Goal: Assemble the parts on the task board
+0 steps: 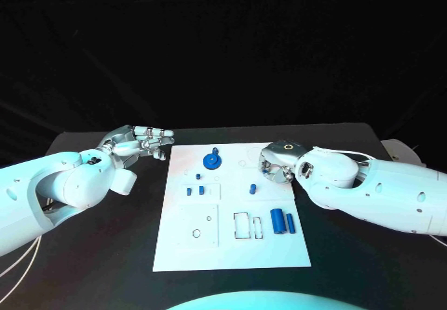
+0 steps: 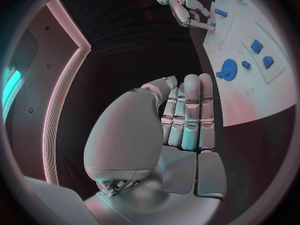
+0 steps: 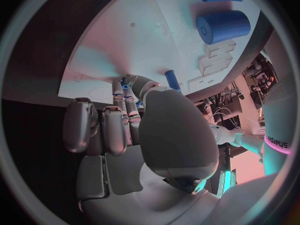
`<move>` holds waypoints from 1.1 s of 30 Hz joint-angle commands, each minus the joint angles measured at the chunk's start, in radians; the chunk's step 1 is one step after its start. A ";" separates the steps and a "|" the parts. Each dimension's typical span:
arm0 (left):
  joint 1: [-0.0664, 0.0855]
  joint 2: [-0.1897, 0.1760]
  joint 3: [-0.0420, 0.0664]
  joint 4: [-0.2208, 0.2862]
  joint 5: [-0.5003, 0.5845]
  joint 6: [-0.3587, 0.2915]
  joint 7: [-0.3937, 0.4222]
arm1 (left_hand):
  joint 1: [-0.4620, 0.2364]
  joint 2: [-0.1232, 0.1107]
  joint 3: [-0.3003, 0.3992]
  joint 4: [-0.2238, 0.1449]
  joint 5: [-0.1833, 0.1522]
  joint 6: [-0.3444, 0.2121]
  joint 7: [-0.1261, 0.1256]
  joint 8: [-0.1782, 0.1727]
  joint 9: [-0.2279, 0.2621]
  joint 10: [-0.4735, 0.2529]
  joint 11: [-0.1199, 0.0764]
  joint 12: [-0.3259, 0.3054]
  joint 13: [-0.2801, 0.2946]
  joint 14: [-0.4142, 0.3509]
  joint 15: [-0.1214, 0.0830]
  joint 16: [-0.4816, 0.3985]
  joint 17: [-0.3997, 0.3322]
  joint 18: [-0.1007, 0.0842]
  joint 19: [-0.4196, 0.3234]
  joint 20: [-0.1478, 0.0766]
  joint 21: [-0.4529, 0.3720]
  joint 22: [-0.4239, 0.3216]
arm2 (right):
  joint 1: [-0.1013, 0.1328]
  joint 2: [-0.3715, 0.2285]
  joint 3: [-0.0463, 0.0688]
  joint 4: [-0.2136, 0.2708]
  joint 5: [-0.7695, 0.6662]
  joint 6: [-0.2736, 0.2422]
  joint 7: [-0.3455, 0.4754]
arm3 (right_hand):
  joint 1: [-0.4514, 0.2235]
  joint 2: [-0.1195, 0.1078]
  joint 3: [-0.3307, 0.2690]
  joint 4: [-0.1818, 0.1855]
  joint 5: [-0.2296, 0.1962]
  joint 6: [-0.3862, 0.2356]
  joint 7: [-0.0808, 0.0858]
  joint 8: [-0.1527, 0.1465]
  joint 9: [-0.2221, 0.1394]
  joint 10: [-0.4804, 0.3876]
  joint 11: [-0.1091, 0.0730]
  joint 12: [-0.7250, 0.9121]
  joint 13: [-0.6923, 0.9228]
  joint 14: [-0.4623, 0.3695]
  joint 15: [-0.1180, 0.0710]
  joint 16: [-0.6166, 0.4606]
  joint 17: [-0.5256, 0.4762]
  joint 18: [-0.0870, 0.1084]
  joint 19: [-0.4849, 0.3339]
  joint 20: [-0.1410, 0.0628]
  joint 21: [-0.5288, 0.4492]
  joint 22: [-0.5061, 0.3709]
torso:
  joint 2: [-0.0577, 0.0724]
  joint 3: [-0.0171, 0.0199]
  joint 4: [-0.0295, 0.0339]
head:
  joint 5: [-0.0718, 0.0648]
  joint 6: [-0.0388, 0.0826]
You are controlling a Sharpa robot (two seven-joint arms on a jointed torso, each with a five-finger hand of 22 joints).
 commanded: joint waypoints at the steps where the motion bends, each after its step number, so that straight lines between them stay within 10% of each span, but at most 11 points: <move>1: 0.001 0.000 0.001 0.002 -0.004 0.025 -0.002 | 0.003 0.007 -0.002 -0.003 -0.002 -0.006 -0.001 -0.002 -0.001 -0.009 0.001 0.004 -0.002 -0.008 -0.002 -0.004 -0.001 0.014 -0.006 -0.002 -0.005 -0.001 | -0.004 -0.004 -0.003 -0.003 0.000 -0.015 -0.009 | -0.007 0.000 0.046 -0.042 -0.004 0.008 -0.001 0.001 0.001 0.010 -0.004 0.001 0.007 0.046 -0.004 0.004 -0.001 -0.006 0.004 -0.003 0.002 0.068 | 0.000 0.0002 0.0001 | 0.000 0.000; 18: 0.001 0.006 0.001 -0.004 -0.006 0.032 -0.010 | 0.003 0.009 -0.004 -0.005 -0.002 -0.009 0.001 -0.003 -0.002 -0.014 0.002 0.005 -0.002 -0.009 0.000 -0.007 -0.003 0.014 -0.007 -0.001 -0.006 -0.002 | 0.003 -0.041 0.005 0.052 0.002 -0.087 -0.001 | -0.028 -0.004 0.060 -0.054 -0.016 0.013 -0.002 0.001 0.005 0.014 -0.005 -0.001 0.008 0.047 -0.004 0.008 0.003 -0.008 0.006 -0.002 0.013 0.078 | -0.002 -0.0005 -0.0007 | -0.005 0.004; 33: 0.001 0.020 0.000 -0.017 -0.007 0.031 -0.006 | 0.002 0.009 -0.004 -0.006 -0.002 -0.010 0.002 -0.003 -0.002 -0.015 0.003 0.006 -0.002 -0.009 0.000 -0.007 -0.004 0.014 -0.007 -0.001 -0.007 -0.003 | 0.029 -0.091 0.013 0.230 0.010 -0.110 -0.003 | -0.033 -0.004 0.063 -0.058 -0.019 0.016 -0.003 0.002 0.006 0.017 -0.006 0.000 0.009 0.047 -0.004 0.012 0.008 -0.010 0.009 -0.001 0.020 0.084 | -0.003 -0.0017 0.0008 | 0.018 0.016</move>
